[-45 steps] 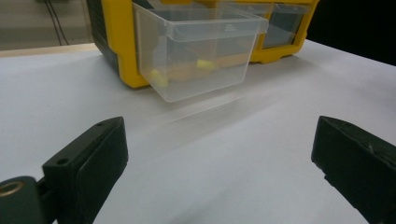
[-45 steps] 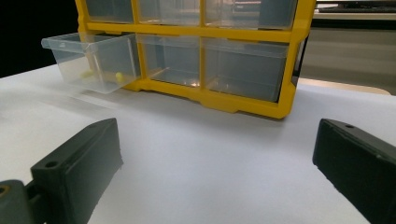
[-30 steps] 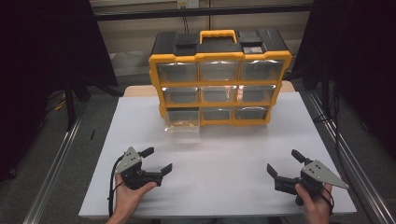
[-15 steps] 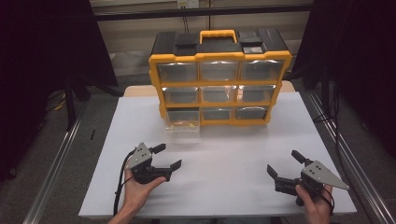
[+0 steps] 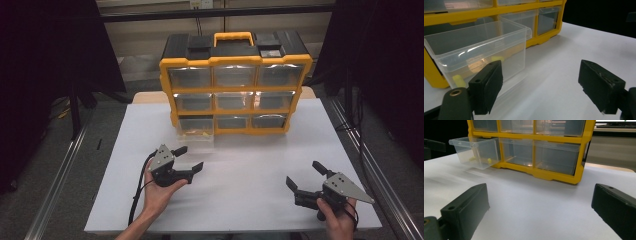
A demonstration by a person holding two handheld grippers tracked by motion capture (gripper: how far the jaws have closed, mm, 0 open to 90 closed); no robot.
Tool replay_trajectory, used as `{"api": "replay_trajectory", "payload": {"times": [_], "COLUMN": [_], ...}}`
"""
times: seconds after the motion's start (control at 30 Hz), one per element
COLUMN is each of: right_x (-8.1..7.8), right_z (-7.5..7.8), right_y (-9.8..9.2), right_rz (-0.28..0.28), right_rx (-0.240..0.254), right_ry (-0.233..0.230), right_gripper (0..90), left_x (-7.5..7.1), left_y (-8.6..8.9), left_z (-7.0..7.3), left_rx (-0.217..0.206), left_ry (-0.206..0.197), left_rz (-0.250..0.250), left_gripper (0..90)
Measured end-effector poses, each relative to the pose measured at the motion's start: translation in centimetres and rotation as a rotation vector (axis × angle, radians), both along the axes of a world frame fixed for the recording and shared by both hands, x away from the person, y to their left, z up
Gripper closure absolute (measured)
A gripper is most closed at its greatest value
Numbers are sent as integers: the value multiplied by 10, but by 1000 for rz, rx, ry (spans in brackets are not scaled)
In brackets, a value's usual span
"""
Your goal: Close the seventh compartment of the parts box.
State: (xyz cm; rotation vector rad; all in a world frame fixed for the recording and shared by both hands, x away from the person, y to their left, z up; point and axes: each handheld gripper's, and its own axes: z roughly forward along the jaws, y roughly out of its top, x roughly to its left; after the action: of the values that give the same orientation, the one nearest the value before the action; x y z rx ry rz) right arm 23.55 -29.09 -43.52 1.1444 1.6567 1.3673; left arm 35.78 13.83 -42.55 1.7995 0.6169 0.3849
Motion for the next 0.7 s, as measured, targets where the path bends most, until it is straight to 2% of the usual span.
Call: {"api": "replay_trajectory", "payload": {"times": [0.13,0.23,0.33,0.47,0.7], "right_x": [0,1,1,0,1], "right_z": [0,0,0,0,0], "right_y": [0,0,0,-1,1], "right_rz": [-1,-1,1,0,9], "right_rx": [1,3,0,-2,-3], "right_ry": [2,1,1,-1,0], "right_gripper": [10,10,10,10,10], "left_x": [6,10,14,17,18], "left_y": [-2,-3,-5,-5,-4], "left_z": [4,6,6,3,0], "left_rx": [-2,-9,12,-15,-16], "left_ry": [1,3,-8,32,43], "left_rz": [-40,-51,-48,-72,-103], "left_gripper": [273,327,383,481,628]}}
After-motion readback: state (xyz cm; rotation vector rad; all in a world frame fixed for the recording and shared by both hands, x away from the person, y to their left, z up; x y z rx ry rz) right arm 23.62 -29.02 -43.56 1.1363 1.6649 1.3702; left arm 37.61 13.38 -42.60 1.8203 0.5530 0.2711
